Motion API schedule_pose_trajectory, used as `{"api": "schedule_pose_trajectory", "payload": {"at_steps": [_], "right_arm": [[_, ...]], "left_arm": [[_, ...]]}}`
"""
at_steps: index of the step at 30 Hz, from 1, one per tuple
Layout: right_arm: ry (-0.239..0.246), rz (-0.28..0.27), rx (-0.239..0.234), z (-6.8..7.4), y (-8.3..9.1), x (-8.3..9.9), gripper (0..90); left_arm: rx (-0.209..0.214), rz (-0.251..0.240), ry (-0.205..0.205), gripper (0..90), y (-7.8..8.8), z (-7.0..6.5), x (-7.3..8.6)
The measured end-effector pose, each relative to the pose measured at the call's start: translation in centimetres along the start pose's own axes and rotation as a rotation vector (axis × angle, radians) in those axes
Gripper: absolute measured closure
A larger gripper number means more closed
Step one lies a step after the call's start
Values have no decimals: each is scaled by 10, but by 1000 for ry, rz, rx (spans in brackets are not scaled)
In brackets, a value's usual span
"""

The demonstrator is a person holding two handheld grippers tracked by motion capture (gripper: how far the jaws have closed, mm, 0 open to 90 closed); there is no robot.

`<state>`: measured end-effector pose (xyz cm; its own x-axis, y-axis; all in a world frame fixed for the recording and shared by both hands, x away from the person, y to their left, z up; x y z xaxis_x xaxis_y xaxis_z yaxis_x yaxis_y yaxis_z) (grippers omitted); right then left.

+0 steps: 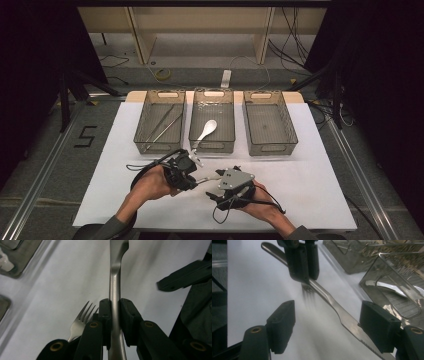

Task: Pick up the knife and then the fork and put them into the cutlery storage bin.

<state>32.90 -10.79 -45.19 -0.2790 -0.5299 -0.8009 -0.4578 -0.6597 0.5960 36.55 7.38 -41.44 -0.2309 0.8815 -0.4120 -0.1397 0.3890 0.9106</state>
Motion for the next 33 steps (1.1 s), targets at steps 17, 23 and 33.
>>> {"api": "schedule_pose_trajectory", "payload": {"at_steps": [17,23,33], "right_arm": [[148,75,37,5,-15,4,529],[195,75,47,8,-16,4,665],[375,108,74,17,-14,6,788]], "left_arm": [[47,12,-48,787,-4,-9,-12],[68,8,-52,787,-4,-10,-13],[86,-5,-80,784,-5,-11,-14]]}}
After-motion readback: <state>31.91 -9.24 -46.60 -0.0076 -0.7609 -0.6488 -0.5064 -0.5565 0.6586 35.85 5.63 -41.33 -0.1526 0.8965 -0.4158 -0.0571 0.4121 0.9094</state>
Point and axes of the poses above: each handheld gripper's, and its own axes: y roughly backward along the jaws, x roughly out of its underside, z roughly to its left, the point moved 1 cm from there along -y, roughly forward along the jaws, and after that the axes turned 12 degrees about -y, right-handed, at the moved point
